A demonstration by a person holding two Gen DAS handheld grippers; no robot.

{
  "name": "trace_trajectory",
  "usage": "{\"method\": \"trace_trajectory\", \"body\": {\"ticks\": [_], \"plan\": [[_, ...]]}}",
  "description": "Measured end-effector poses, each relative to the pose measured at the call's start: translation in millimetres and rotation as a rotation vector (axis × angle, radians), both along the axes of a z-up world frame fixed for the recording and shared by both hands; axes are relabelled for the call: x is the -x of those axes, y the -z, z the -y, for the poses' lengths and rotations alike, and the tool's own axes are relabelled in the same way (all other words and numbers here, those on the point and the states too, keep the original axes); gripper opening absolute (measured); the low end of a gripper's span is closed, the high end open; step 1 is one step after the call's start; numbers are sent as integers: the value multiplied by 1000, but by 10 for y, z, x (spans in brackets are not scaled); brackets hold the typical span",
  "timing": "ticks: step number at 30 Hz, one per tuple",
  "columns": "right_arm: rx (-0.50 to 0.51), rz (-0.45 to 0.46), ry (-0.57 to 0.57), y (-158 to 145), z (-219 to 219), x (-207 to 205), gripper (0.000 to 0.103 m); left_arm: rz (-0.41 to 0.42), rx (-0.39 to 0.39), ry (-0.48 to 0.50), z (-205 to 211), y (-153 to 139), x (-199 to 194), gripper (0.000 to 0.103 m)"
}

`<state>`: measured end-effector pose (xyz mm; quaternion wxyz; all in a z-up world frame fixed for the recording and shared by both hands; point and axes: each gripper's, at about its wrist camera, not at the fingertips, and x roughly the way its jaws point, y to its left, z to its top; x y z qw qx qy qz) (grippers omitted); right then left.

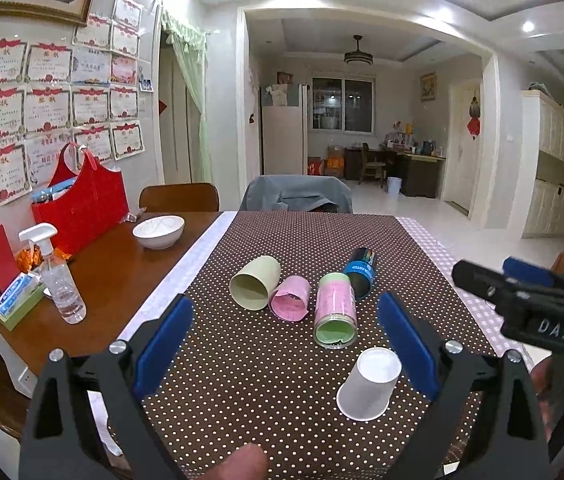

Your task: Flip cup upside down

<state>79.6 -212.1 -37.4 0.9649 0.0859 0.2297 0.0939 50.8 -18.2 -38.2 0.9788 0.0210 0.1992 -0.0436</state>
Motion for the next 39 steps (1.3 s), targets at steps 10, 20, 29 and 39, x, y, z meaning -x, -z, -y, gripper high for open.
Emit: {"method": "trace_trajectory", "body": {"ticks": [10,20,29,39], "plan": [[52,103,100,-233,16,340,97,81,-9,5,48,-239,269,93],[92,157,121,-367,-82,523,97,137,3,-13,26,-372,441,93],[92,175,125,-408,-100,593,97,170,16,-34,-2,-455,530,93],[94,176,127,-427,-125,599,97,181,15,-35,11,-483,574,93]]}}
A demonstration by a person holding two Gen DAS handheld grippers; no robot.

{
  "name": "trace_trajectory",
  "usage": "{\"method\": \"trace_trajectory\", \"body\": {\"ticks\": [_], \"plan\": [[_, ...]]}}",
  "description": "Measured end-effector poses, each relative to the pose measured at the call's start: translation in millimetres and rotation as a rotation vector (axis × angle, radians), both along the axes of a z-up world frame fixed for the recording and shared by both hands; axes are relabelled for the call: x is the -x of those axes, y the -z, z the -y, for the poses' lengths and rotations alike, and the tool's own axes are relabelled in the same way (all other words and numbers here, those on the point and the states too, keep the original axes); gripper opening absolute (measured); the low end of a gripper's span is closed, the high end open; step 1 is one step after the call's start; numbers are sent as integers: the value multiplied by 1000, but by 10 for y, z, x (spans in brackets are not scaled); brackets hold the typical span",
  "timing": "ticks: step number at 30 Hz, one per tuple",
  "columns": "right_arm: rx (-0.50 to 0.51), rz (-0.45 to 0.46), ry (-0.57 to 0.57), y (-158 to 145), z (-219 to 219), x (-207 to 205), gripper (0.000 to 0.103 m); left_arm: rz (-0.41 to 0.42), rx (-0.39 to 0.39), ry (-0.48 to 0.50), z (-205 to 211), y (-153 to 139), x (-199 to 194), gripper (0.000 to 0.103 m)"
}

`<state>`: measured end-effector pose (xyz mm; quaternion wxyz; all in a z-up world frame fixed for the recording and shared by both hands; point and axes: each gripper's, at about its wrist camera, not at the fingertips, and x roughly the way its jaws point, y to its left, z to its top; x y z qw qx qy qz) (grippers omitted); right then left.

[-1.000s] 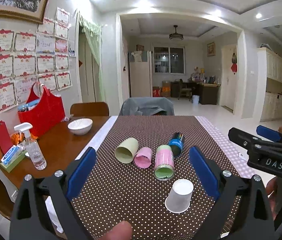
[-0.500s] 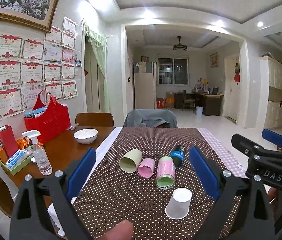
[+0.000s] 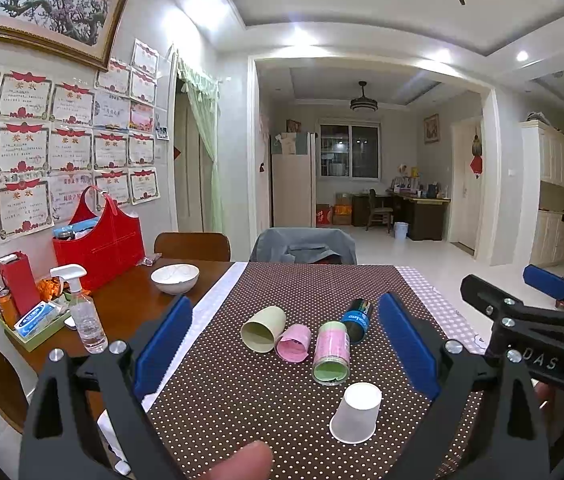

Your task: Flip cup upside down

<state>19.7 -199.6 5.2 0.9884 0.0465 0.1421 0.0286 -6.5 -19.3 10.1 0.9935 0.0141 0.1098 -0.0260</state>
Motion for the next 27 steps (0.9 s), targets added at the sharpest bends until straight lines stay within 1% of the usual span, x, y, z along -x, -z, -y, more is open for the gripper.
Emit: {"method": "trace_trajectory", "body": {"ticks": [8,13,15,17,27], "plan": [[-2,-7,-2,-4,-2,0,97,-11,4,13,22,15,-10,93],[-6,-15,-5,-1,4,-16,97,0,-8,23,56,6,6,93],[-8,-19,-8,4,13,-25,97,6,-14,17,62,15,21,95],[-10,-21,-10,10,16,-30,97,6,-12,14,64,17,28,99],[-16,-23,-13,9,18,-32,97,0,-6,-13,66,-3,-8,99]]}}
